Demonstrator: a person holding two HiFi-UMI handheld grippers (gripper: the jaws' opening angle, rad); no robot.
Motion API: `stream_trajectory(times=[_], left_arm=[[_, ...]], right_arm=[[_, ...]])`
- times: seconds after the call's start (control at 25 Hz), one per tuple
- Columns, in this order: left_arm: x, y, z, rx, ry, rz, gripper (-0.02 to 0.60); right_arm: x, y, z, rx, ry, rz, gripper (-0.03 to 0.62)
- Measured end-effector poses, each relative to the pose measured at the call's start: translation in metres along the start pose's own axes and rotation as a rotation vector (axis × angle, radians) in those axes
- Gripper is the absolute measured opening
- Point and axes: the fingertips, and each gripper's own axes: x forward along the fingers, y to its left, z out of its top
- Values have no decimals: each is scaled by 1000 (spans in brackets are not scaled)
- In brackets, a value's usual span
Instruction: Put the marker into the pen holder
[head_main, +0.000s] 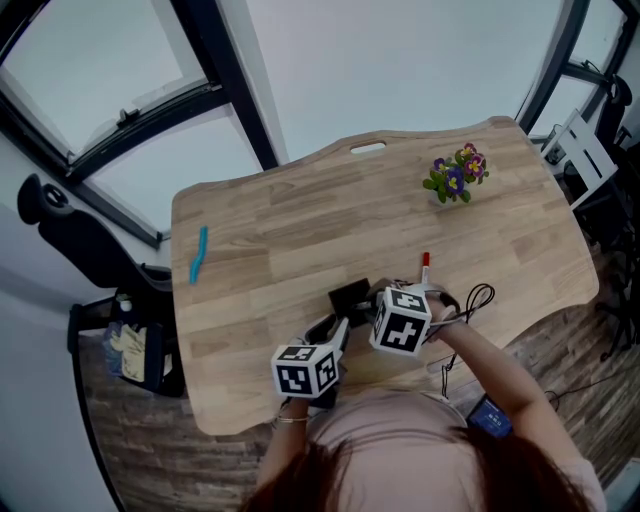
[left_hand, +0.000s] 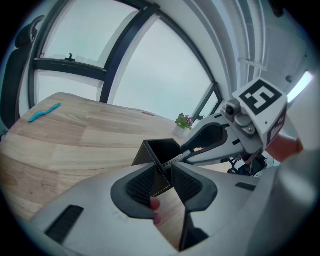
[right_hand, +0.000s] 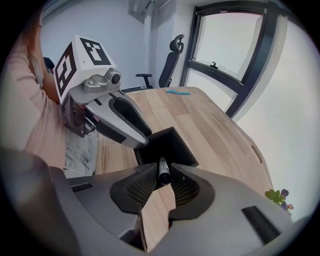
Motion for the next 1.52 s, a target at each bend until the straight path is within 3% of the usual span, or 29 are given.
stream_trajectory(times=[0.32, 0.56, 0.92, 1.24, 1.52], left_arm=[[0, 1, -1, 5, 3, -2, 98], [-1, 3, -1, -3, -2, 0, 110], [-1, 3, -1, 3, 2, 0, 109], [0, 1, 0, 10, 17, -21, 109], [0, 1, -1, 18, 27, -37, 109]], right_arm=[[-8, 1, 9, 96, -92, -18, 132], [-30, -15, 16, 205, -241, -138, 132], [-75, -44, -1, 447, -446, -400, 120], [-82, -54, -51, 622, -431, -565, 116], [-64, -52, -98, 763, -361, -653, 117]])
